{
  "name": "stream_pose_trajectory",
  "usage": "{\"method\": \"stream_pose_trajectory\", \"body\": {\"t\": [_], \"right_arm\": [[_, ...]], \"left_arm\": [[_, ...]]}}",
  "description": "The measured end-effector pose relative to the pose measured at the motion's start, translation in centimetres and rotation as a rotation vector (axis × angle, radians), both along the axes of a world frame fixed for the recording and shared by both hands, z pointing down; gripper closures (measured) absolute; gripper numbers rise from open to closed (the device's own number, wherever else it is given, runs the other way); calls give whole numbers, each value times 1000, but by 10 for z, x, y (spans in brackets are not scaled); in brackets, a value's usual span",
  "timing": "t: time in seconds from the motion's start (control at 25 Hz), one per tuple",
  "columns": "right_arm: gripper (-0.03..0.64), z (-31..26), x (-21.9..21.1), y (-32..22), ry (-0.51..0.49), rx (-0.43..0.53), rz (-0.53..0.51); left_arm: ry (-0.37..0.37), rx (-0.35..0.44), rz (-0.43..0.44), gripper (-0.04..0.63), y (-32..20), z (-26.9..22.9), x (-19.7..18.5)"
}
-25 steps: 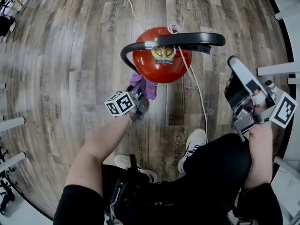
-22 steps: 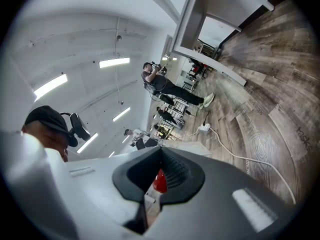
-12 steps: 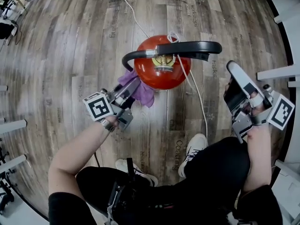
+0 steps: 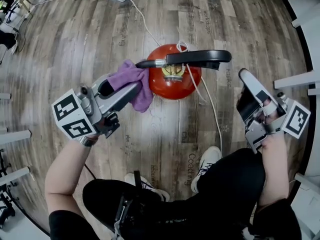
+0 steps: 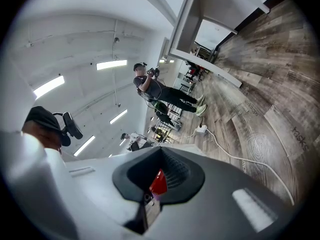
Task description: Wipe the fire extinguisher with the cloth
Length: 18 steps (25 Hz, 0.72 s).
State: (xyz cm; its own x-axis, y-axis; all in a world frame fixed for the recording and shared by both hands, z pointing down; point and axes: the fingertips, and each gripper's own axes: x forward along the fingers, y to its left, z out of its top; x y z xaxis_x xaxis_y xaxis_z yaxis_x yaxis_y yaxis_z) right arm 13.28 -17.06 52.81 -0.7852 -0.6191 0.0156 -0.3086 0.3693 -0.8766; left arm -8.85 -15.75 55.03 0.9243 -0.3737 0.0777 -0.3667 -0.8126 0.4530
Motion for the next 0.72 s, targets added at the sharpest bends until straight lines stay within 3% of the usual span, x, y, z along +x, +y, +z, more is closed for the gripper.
{"method": "stream_pose_trajectory", "body": {"t": [0.12, 0.44, 0.52, 0.6, 0.64, 0.72], "right_arm": [[615, -1, -1, 1, -7, 3, -4], [615, -8, -2, 3, -29, 16, -8], [615, -9, 1, 3, -30, 18, -2], [615, -10, 4, 2, -29, 22, 6], [615, -10, 4, 1, -29, 22, 8], [615, -8, 3, 1, -26, 17, 7]], "left_arm": [[-208, 135, 122, 523, 1, -21, 14], [-642, 291, 398, 520, 6, -41, 54], [-714, 327, 433, 520, 7, -41, 56], [-712, 334, 434, 520, 7, -43, 57], [-672, 315, 419, 520, 7, -45, 57], [-478, 216, 360, 520, 6, -61, 52]]}}
